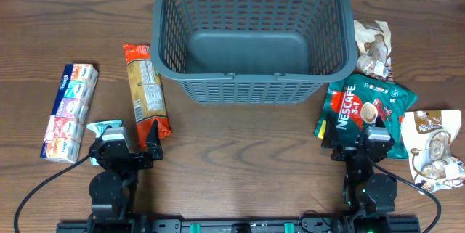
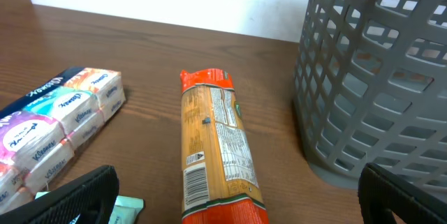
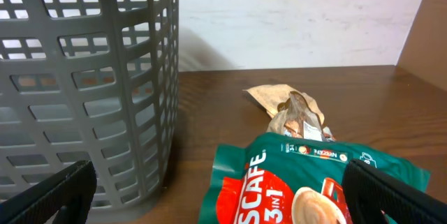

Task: Pack container
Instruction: 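Move the right gripper right toward the beige Pantree snack bag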

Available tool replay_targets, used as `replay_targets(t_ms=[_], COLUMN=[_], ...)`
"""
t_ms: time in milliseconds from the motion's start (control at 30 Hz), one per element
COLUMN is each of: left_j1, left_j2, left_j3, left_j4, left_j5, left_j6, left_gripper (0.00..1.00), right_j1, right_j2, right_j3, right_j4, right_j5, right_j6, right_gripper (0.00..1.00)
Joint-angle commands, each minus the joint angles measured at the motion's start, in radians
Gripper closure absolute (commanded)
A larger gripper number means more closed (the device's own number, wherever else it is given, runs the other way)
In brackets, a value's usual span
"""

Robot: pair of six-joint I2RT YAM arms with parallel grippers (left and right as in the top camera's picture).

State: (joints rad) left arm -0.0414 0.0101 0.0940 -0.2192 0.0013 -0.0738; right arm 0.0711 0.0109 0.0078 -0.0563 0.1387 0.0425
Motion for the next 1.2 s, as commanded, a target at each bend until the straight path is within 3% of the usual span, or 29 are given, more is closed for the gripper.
replay_targets(t_ms=[0, 100, 233, 333, 500, 733, 900, 1000, 1167], left_j1=[-0.003, -0.003, -0.003, -0.003, -0.003, -0.003, -0.003, -0.003, -0.003], left_j2=[-0.006, -0.006, -0.006, -0.006, -0.002, 0.028, 0.044, 0.047, 0.047], left_j3=[-0.026, -0.026, -0.026, -0.026, -0.026, -0.026, -0.026, -0.026, -0.026], left_j4=[-0.003, -0.002, 0.012, 0.001, -0.004, -0.004, -0.003, -0.003, -0.003], left_j5=[0.014, 0.014, 0.014, 0.014, 0.014, 0.014, 0.014, 0.014, 0.014], left_j6=[0.013, 0.013, -0.043, -0.044, -0.082, -0.089, -0.09, -0.089, -0.089], left_gripper=[0.01, 0.01, 0.01, 0.01, 0.01, 0.01, 0.01, 0.01, 0.01], right_j1=[-0.006, -0.006, -0.006, -0.006, -0.023, -0.048, -0.048, -0.05, -0.053], right_j2=[-0.005, -0.005, -0.005, 0.002, 0.131, 0.547, 0.832, 0.916, 0.943], right_j3=[-0.002, -0.002, 0.005, 0.092, 0.473, 1.207, 1.651, 1.789, 1.83], right_j4=[-0.004, -0.003, -0.008, -0.069, -0.401, -1.104, -1.567, -1.636, -1.642], right_j5=[-0.001, -0.005, -0.1, -0.154, -0.101, -0.026, 0.187, 0.236, 0.28], right_j6=[0.013, 0.019, 0.151, 0.173, 0.124, 0.109, 0.147, 0.103, -0.024], right_gripper=[0.01, 0.01, 0.01, 0.01, 0.01, 0.01, 0.01, 0.01, 0.01])
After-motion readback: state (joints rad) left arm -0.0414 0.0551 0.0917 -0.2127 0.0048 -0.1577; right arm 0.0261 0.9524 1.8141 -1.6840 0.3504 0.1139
